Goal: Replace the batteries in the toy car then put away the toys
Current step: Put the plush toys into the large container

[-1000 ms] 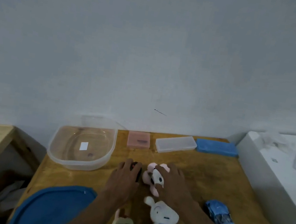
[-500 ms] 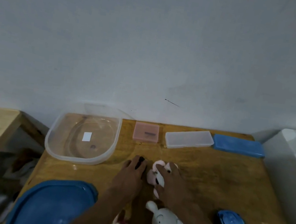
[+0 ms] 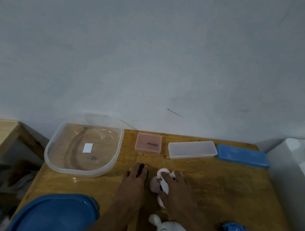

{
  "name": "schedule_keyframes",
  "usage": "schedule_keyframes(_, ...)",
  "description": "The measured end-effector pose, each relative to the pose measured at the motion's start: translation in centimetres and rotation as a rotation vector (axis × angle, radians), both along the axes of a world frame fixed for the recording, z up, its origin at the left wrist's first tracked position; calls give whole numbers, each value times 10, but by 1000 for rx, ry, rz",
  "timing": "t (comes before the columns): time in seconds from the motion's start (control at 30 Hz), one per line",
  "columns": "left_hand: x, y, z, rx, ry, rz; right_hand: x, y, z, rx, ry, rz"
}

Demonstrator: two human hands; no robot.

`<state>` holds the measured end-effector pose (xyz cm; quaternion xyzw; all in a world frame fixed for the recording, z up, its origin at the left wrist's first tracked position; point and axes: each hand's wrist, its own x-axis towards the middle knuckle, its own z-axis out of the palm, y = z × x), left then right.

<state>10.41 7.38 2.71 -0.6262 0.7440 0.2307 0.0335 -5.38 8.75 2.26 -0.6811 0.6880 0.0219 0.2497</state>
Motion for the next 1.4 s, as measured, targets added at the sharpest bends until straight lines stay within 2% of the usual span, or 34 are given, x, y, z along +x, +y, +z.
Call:
schedule_keyframes(0.13,6,0,37,-170,19,13,2,-5,29,-85,-20,-17)
schedule_keyframes(0.33,55,-12,87,-369,45,167,38,-27,82,-279,-55,38)
schedule_keyframes(0.43,99,-19,103,-414,-9,222,73,-40,101,-368,-63,113)
schedule_keyframes(0.63,172,-32,108,-434,-83,180,160,-63,108,-359,-104,191)
schedule_keyframes(0.8,207,-61,78,-322,-73,113,212,-84,88,-288,32,156)
schedule_keyframes(1.0,219,-101,46,-103,-24,29,237,-110,50,-147,25,68)
schedule_keyframes(1.13,221,-124,26,3,-16,29,242,-129,31,-102,115,63)
schedule_keyframes(1.23,222,-137,23,73,-4,35,241,-143,22,-98,191,66)
schedule_keyframes(1.4,223,-146,34,108,26,-42,240,-161,2,6,185,70)
